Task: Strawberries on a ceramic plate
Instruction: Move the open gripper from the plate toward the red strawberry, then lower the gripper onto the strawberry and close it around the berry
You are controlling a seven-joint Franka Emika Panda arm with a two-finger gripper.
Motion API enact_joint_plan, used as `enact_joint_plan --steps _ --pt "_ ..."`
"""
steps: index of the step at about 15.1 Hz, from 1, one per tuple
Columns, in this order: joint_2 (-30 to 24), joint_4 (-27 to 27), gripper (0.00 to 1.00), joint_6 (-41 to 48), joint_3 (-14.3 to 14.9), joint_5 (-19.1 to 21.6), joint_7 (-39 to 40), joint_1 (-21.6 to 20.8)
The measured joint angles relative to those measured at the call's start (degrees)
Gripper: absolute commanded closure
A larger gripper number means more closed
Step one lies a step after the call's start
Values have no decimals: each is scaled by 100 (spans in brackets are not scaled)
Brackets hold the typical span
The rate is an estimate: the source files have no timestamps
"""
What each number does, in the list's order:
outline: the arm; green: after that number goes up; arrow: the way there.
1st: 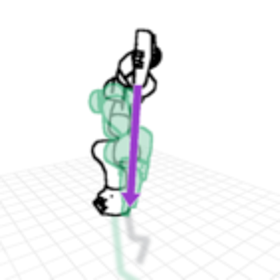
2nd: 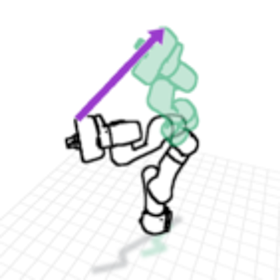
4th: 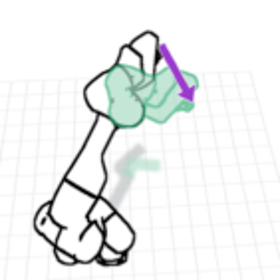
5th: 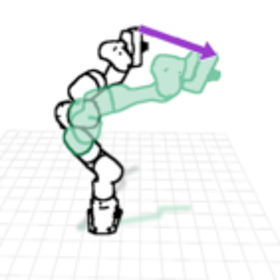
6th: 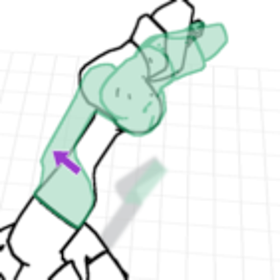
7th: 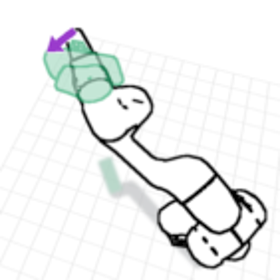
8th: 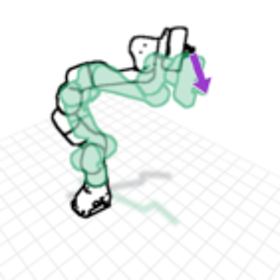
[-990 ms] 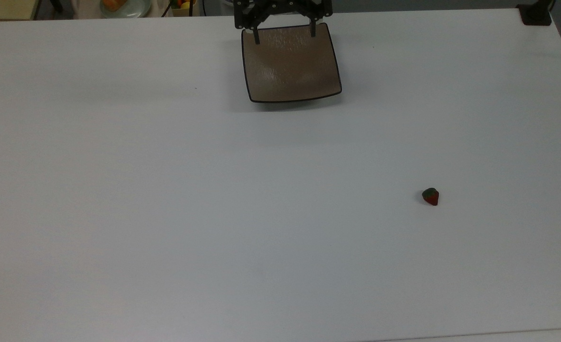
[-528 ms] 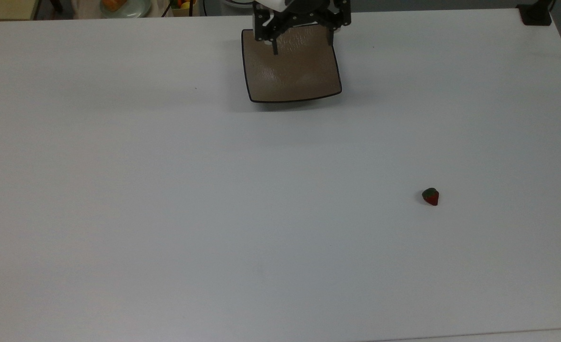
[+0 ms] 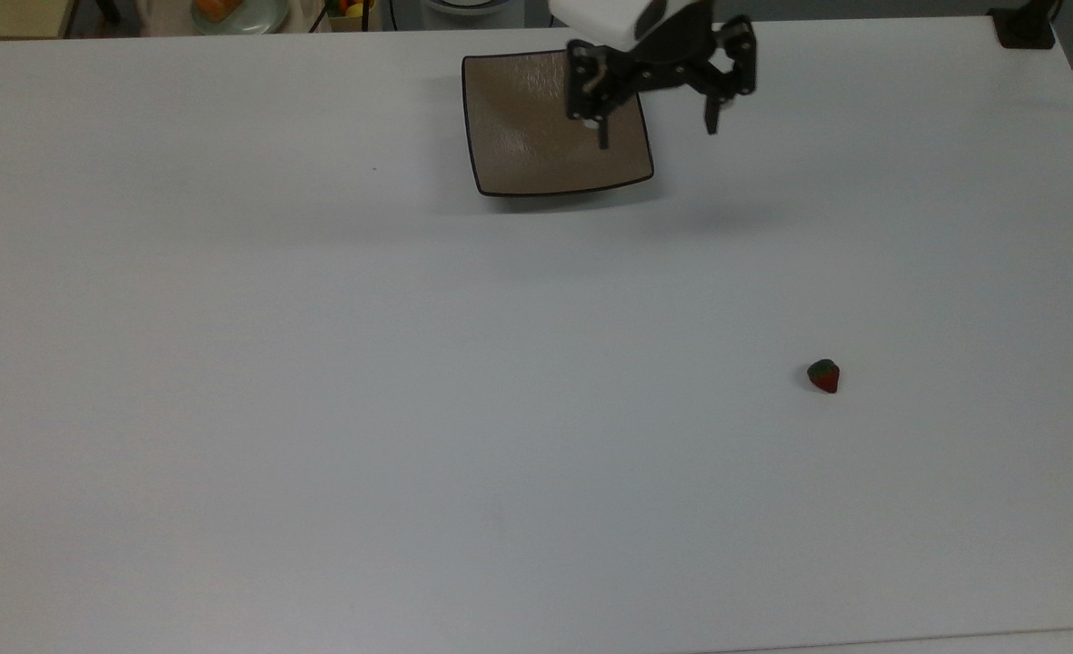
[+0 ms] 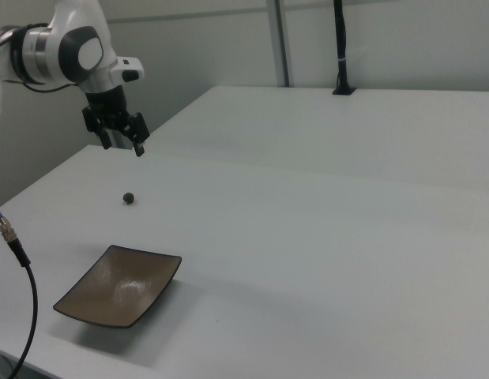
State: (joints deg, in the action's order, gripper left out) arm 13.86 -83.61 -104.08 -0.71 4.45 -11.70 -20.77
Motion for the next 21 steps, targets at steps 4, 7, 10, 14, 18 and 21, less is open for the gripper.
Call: enact_joint_plan --steps 4,7,10,14,18,21 --pt "303 13 0 -779 -1 -4 -195 -276" --pt "666 14 0 -1525 -1 -60 -201 -447" --pt "1070 16 0 -2237 -2 -147 -208 -616" --pt "1479 22 0 -3070 -3 -150 -221 -766" --pt "1796 25 0 -3662 -4 -150 -221 -927" --pt "2024 26 0 -4094 -3 -152 -221 -983"
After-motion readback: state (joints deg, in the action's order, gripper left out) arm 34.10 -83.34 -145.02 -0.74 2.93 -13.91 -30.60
